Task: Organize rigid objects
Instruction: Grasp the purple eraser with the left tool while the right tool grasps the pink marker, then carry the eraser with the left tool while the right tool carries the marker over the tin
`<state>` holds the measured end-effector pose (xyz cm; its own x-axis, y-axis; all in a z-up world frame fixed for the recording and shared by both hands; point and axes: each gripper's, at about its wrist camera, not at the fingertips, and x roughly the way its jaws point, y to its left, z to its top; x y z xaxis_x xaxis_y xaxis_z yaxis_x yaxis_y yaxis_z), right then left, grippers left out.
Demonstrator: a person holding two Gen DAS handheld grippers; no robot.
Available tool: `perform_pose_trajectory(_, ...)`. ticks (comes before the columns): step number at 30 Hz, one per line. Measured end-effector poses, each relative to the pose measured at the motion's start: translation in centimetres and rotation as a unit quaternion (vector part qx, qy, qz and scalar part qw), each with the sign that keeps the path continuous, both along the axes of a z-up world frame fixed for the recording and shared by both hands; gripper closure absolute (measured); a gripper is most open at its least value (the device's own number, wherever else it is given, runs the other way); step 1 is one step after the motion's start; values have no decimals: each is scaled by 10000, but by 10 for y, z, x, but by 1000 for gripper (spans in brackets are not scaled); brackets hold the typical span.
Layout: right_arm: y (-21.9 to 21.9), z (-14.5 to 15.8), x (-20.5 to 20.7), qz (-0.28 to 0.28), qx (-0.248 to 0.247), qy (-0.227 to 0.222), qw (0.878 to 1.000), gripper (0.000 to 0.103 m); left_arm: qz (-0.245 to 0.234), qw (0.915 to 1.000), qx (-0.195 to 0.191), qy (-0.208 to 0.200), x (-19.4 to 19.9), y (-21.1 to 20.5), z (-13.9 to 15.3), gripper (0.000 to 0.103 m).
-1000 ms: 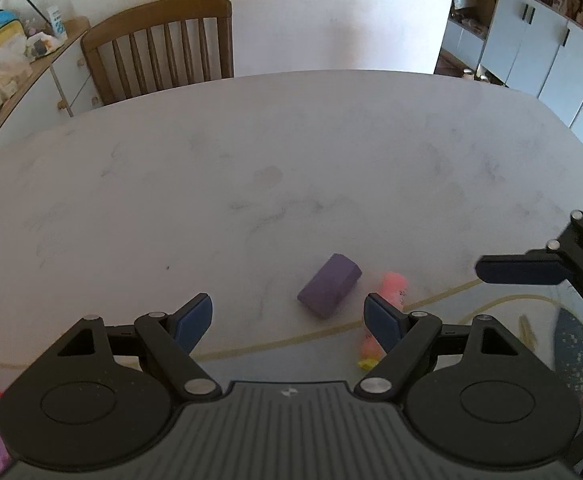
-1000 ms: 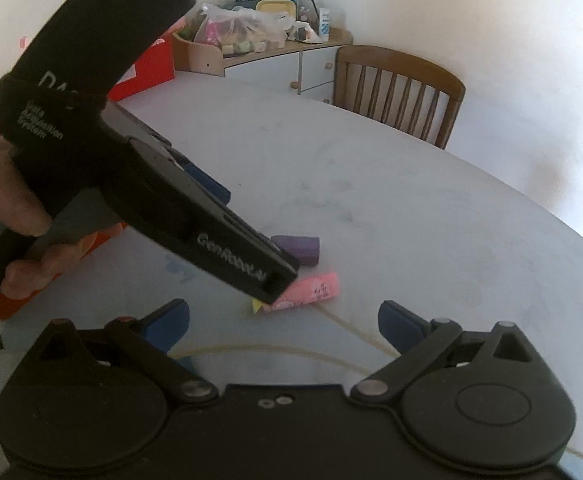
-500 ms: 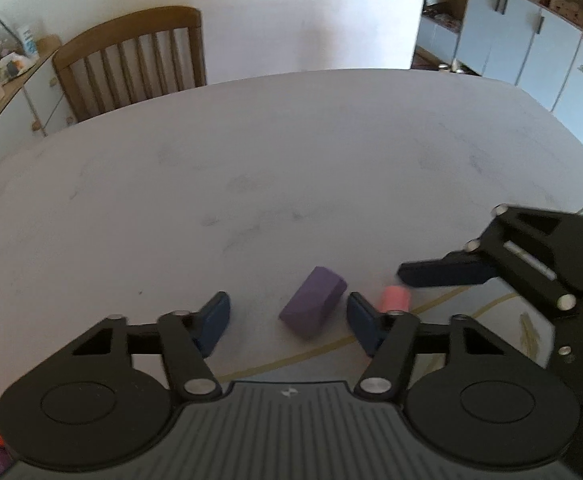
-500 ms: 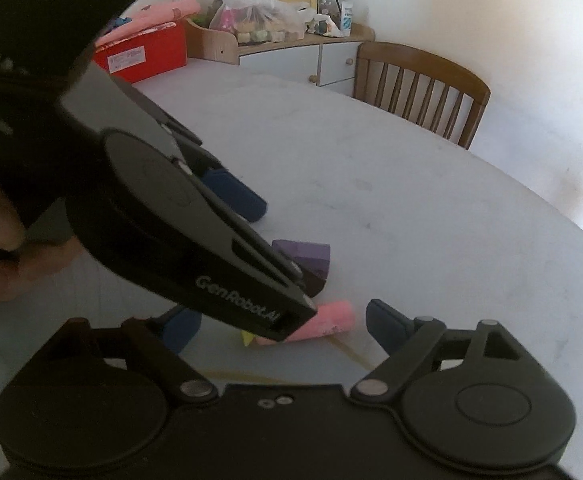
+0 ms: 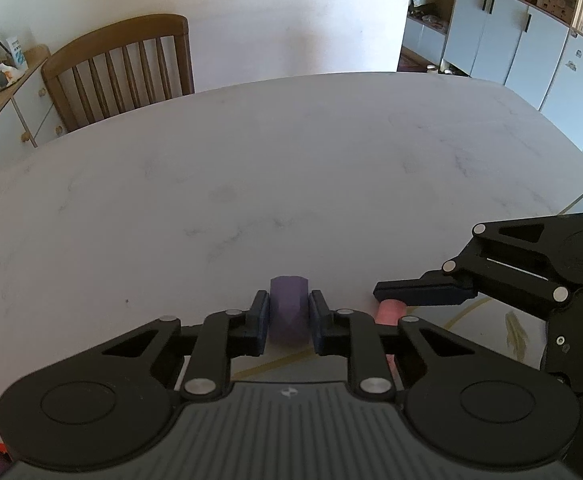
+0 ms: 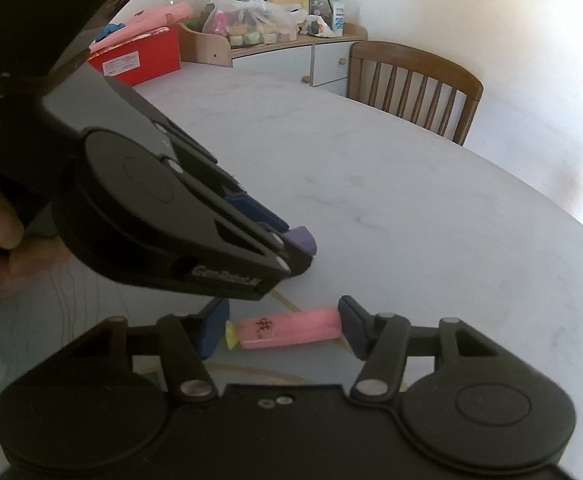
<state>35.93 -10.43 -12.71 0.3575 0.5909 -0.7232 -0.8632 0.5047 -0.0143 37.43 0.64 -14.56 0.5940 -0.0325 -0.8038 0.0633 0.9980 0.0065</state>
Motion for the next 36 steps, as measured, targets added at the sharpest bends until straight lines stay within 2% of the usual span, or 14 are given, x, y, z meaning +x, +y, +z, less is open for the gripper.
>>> perform_pose_trajectory(10, -16, 7, -12, -134, -11, 34, 9999, 44, 170, 9998, -41, 29, -11, 0, 9, 83)
perform_pose_trajectory(17, -30, 28, -23, -286, 145, 115, 9994, 44, 283, 9995, -116, -54, -33, 1, 24, 83)
perform_pose_trajectory(27, -37, 66, -60, -200, 283, -18, 9994, 44, 527, 9981, -238, -197, -85, 7, 57, 83)
perform_pose_trajectory(36, -20, 99, -101, 65, 363, -264, 9990, 44, 700, 9962, -329, -389, -136, 24, 88, 83)
